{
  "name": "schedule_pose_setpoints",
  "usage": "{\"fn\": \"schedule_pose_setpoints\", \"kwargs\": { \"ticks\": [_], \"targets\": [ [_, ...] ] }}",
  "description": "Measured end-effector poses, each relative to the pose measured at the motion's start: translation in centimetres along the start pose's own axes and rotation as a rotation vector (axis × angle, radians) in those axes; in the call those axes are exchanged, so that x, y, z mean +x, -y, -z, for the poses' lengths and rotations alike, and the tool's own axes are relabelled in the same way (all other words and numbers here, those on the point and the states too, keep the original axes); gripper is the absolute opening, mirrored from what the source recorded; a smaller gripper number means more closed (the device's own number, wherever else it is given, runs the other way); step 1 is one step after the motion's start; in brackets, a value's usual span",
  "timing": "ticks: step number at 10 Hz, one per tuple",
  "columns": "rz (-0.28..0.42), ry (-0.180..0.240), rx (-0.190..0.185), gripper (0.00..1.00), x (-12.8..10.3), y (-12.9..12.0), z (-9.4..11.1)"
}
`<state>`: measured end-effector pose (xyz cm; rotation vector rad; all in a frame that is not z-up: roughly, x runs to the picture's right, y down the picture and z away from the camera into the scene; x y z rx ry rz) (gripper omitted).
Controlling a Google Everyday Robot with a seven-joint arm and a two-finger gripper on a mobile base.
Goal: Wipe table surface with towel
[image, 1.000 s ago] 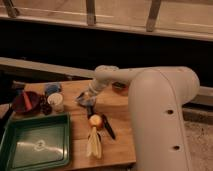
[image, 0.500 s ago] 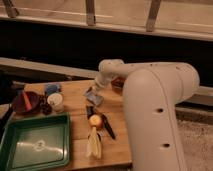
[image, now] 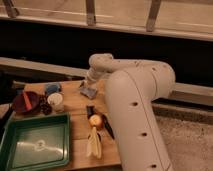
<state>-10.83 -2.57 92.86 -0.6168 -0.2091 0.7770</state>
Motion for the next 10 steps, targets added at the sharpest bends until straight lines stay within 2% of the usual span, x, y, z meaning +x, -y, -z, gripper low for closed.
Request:
{"fn": "schedule_pose_setpoints", "kwargs": {
  "ticks": [2,4,5,6,8,10],
  "targets": [
    [0.049,0.002,-0.039,0.00,0.2,-3.0,0.0],
    [0.088,-0.007,-0.065,0.00,1.8,-6.5,0.8],
    [0.087,-0.014,-0.070,0.00,2.8,-7.4,1.2],
    [0.060,-0.022,-0.058,0.00,4.6,-8.0,2.1],
    [0.025,-0.026,-0.035,0.00,5.8,-7.9,2.8],
    [-0.009,-0.021,-0.003,0.00,5.8,-5.9,3.5]
  ]
}}
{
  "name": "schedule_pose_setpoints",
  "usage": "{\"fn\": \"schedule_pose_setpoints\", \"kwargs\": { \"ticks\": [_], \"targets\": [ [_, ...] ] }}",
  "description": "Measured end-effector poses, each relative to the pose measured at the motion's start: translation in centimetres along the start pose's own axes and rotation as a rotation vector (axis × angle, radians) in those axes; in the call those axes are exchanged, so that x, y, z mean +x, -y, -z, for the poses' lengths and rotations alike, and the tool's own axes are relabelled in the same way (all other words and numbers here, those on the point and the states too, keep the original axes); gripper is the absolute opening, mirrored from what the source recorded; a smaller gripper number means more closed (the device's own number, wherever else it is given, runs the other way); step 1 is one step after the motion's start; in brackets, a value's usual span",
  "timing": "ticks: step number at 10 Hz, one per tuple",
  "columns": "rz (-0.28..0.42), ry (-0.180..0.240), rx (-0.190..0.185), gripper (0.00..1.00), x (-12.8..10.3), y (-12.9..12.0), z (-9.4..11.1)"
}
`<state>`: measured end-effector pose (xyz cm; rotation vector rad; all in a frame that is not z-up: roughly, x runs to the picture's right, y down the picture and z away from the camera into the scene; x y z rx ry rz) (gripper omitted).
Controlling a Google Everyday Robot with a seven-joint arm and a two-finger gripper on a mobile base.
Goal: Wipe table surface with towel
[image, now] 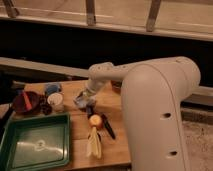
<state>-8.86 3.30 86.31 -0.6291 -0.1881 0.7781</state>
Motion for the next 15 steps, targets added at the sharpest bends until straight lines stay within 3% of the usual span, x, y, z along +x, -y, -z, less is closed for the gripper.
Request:
{"fn": "schedule_pose_setpoints", "kwargs": {
  "ticks": [3,5,7,10,14,15],
  "targets": [
    [-0.055,0.022,0.035,0.00,-1.9,6.6,0.1],
    [-0.060,0.036,0.034,0.00,-4.0,9.2,-0.5],
    [-0.045,0.047,0.024,0.00,-6.0,10.3,-1.2],
    [-0.003,0.064,-0.020,0.00,-8.0,8.0,-2.5],
    [0.088,0.076,-0.108,0.00,-7.3,-0.4,-2.3],
    [0.098,0.069,-0.114,0.00,-6.7,-1.6,-2.2]
  ]
}}
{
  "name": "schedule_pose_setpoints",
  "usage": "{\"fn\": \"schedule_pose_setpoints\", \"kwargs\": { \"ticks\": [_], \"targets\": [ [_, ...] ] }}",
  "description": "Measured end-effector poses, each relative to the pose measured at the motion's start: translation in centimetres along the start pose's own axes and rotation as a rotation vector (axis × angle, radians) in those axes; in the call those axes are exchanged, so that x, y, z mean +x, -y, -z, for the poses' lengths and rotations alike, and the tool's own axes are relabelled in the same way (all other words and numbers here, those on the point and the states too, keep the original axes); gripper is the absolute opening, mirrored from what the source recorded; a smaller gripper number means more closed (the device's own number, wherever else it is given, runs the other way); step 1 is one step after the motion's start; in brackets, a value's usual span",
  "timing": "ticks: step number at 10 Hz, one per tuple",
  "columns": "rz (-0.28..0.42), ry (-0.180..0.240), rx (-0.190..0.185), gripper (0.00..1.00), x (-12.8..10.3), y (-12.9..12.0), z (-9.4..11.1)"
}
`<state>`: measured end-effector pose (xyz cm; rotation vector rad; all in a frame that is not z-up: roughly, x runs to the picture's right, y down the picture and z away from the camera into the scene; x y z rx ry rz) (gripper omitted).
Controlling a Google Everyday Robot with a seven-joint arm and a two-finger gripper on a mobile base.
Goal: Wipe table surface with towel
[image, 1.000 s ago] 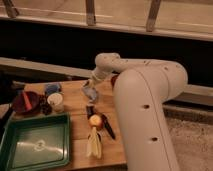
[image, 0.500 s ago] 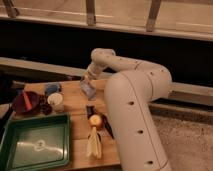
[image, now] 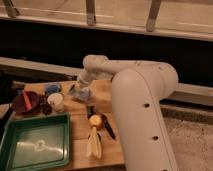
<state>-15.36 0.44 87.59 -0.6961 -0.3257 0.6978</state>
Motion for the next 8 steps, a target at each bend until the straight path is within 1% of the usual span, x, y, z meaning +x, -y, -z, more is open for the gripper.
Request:
{"fn": "schedule_pose_setpoints", "kwargs": {
  "ticks": [1,2,4,5,6,7,8],
  "targets": [
    [-0.004,-0.012,0.002,0.00,0.8,-1.3,0.1],
    [-0.015,-0.020,0.006,0.00,1.5,-1.8,0.2],
    [-0.058,-0.035,0.032,0.00,3.1,-1.5,0.6],
    [-0.078,-0.040,0.047,0.00,3.6,-0.8,0.9],
    [-0.102,-0.043,0.064,0.00,4.1,0.6,1.4],
    [-0.127,-0.047,0.079,0.00,4.5,2.5,1.8],
    [-0.146,-0.048,0.094,0.00,4.5,4.9,2.3]
  ]
}}
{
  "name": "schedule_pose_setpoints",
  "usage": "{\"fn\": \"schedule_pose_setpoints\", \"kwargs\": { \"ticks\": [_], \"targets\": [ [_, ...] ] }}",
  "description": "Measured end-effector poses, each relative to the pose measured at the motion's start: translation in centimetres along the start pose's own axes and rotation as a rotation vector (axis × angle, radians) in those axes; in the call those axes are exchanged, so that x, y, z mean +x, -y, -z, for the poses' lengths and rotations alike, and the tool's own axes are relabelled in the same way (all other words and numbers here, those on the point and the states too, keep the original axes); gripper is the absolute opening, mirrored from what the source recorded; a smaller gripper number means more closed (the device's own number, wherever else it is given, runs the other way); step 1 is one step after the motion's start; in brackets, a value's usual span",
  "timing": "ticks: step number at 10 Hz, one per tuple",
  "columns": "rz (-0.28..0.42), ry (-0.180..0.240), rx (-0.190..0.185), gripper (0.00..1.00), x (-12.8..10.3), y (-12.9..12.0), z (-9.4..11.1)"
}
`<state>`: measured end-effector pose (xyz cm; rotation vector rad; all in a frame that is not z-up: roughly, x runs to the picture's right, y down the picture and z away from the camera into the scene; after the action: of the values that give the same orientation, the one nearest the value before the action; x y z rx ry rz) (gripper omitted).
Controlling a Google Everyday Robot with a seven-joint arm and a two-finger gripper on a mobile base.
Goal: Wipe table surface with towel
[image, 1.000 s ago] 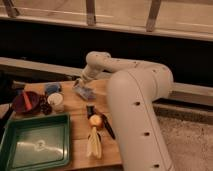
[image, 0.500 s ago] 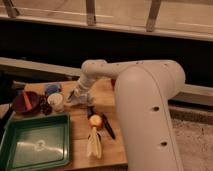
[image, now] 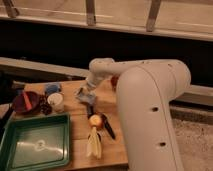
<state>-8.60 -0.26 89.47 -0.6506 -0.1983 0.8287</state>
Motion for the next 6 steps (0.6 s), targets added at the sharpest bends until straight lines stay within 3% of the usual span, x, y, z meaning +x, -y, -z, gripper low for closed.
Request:
{"fn": "schedule_pose_setpoints", "kwargs": {
  "ticks": [3,6],
  "targets": [
    [-0.011,0.008,0.007,0.00,-1.9,5.6,0.0],
    [0.027,0.023,-0.026,0.00,-4.0,6.4,-0.6]
  ]
}}
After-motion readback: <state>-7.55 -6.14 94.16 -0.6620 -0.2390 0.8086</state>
